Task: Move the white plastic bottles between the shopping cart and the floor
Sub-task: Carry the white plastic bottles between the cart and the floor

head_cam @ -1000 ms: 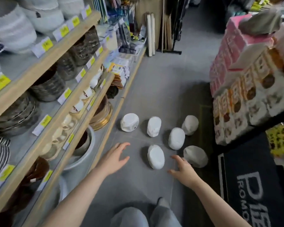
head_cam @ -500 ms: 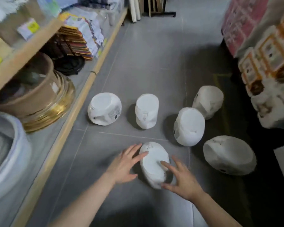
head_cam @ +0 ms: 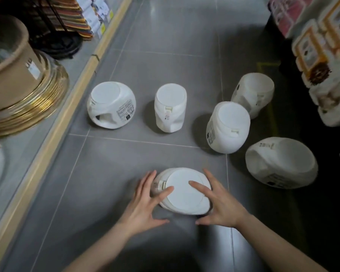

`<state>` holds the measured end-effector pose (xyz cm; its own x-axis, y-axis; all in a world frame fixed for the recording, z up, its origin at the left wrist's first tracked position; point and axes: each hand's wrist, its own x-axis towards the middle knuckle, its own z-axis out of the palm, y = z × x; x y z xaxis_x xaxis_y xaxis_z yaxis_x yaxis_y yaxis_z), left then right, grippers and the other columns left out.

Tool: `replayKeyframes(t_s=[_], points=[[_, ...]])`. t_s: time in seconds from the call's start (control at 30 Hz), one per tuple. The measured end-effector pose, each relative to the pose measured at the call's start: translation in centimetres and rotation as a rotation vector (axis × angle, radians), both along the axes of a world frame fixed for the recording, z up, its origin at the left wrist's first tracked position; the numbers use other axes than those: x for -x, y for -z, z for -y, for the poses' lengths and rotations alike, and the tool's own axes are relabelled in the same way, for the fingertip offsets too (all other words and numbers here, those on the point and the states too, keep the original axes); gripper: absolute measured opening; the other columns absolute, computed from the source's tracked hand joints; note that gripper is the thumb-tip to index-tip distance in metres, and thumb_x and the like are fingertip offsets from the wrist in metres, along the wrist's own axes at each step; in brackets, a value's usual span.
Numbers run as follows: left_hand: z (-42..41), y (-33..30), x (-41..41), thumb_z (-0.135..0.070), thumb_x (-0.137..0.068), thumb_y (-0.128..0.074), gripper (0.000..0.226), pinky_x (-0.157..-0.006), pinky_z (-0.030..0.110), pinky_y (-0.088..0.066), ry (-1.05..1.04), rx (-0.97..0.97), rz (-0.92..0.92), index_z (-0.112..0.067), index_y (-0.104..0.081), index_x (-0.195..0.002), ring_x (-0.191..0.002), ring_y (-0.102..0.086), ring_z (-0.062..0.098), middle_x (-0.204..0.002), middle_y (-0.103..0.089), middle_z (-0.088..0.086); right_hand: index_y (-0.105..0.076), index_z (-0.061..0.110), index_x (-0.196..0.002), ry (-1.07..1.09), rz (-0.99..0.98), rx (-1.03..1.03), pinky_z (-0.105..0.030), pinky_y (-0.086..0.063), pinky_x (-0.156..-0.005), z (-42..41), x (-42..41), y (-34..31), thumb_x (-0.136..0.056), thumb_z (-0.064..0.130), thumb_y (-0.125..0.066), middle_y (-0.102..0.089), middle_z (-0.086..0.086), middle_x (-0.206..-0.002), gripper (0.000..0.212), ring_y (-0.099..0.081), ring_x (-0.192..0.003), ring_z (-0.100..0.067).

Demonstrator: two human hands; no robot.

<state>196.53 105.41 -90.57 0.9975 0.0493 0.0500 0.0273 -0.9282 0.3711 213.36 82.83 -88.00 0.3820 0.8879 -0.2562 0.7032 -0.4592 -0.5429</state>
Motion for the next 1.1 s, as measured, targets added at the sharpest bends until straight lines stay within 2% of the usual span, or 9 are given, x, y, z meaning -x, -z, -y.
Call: replayKeyframes(t_s=[0.07,0.13,0.23,0.33,0.5,0.73,0.83,0.97,1.1], points=[[-0.3,0.7,-1.0,-0.06,-0.061,-0.073,0.097,-0.104,0.048,-0.032,-0.001,0.104,0.011,-0.045,-0.022,-0.143,-0.139,-0.021,0.031,-0.153,-0.006,0.014,-0.005,0.058,-0.138,-0.002,0.033,-0.111,-0.043,-0.031,-0.111,-0.4,0.0,1.2,-0.065,0.067,-0.067,-0.005,-0.012,-0.153,0.096,-0.015,-0.14,-0.031],[-0.3,1.3,-1.9,-0.054,-0.064,-0.078,0.099,-0.103,0.049,-0.04,0.014,0.179,0.029,-0.047,-0.019,-0.143,-0.138,-0.022,0.026,-0.152,-0.005,0.008,-0.018,0.045,-0.141,0.007,0.047,-0.247,-0.038,-0.036,-0.108,-0.8,-0.2,1.9,-0.067,0.06,-0.072,-0.019,-0.01,-0.144,0.093,-0.025,-0.134,-0.025],[-0.8,0.5,-2.5,-0.058,-0.068,-0.071,0.095,-0.105,0.052,-0.039,0.019,0.206,-0.053,-0.058,-0.008,-0.14,-0.141,-0.011,0.023,-0.15,0.002,-0.001,-0.024,0.042,-0.141,0.026,0.024,-0.315,-0.035,-0.037,-0.108,-1.2,-0.4,1.7,-0.068,0.058,-0.074,-0.024,-0.007,-0.141,0.09,-0.029,-0.132,-0.021],[-2.0,-4.5,-2.8,-0.059,-0.07,-0.067,0.092,-0.114,0.043,-0.028,-0.013,0.219,-0.134,-0.066,-0.002,-0.135,-0.145,-0.005,0.021,-0.15,0.009,-0.009,-0.024,0.044,-0.141,0.024,-0.019,-0.329,-0.031,-0.035,-0.108,-2.3,-1.1,-2.5,-0.066,0.057,-0.076,-0.022,-0.003,-0.143,0.092,-0.027,-0.133,-0.018],[-3.8,-20.6,-2.4,-0.051,-0.072,-0.074,0.09,-0.114,0.031,-0.013,-0.069,0.224,-0.133,-0.064,-0.006,-0.13,-0.143,-0.002,0.016,-0.147,0.011,-0.016,-0.032,0.036,-0.139,-0.01,-0.065,-0.374,-0.025,-0.029,-0.111,-5.3,-1.9,-17.6,-0.063,0.053,-0.079,-0.028,-0.009,-0.139,0.091,-0.029,-0.132,-0.017],[-5.3,-45.5,-0.2,-0.047,-0.073,-0.076,0.094,-0.114,0.038,-0.021,-0.186,0.218,-0.151,-0.061,-0.002,-0.129,-0.144,-0.003,0.021,-0.148,0.013,-0.013,-0.023,0.046,-0.138,-0.148,-0.073,-0.365,-0.025,-0.029,-0.11,-9.1,-1.9,-42.1,-0.064,0.059,-0.076,-0.023,0.001,-0.14,0.091,-0.024,-0.129,-0.007],[-5.1,-55.5,1.9,-0.049,-0.072,-0.075,0.095,-0.113,0.042,-0.028,-0.267,0.197,-0.144,-0.063,0.001,-0.127,-0.144,-0.011,0.023,-0.153,0.008,0.001,-0.024,0.044,-0.14,-0.22,-0.077,-0.37,-0.035,-0.035,-0.109,-10.1,-1.0,-52.2,-0.065,0.059,-0.076,-0.027,-0.005,-0.139,0.092,-0.029,-0.128,-0.014],[-3.4,-65.8,6.1,-0.057,-0.07,-0.073,0.097,-0.113,0.046,-0.029,-0.391,0.178,-0.16,-0.064,0.006,-0.126,-0.144,-0.012,0.021,-0.149,0.01,-0.01,-0.022,0.049,-0.137,-0.339,-0.102,-0.332,-0.033,-0.034,-0.108,-10.6,1.2,-63.1,-0.061,0.059,-0.075,-0.028,0.0,-0.136,0.093,-0.032,-0.126,-0.018],[-0.8,-71.8,11.1,-0.06,-0.065,-0.073,0.1,-0.116,0.046,-0.024,-0.564,0.223,-0.017,-0.065,0.0,-0.134,-0.145,-0.005,0.012,-0.157,0.007,-0.004,-0.025,0.055,-0.132,-0.466,-0.127,-0.35,-0.017,-0.026,-0.105,-11.2,3.8,-70.3,-0.057,0.054,-0.079,-0.029,0.009,-0.131,0.093,-0.03,-0.119,-0.004]])
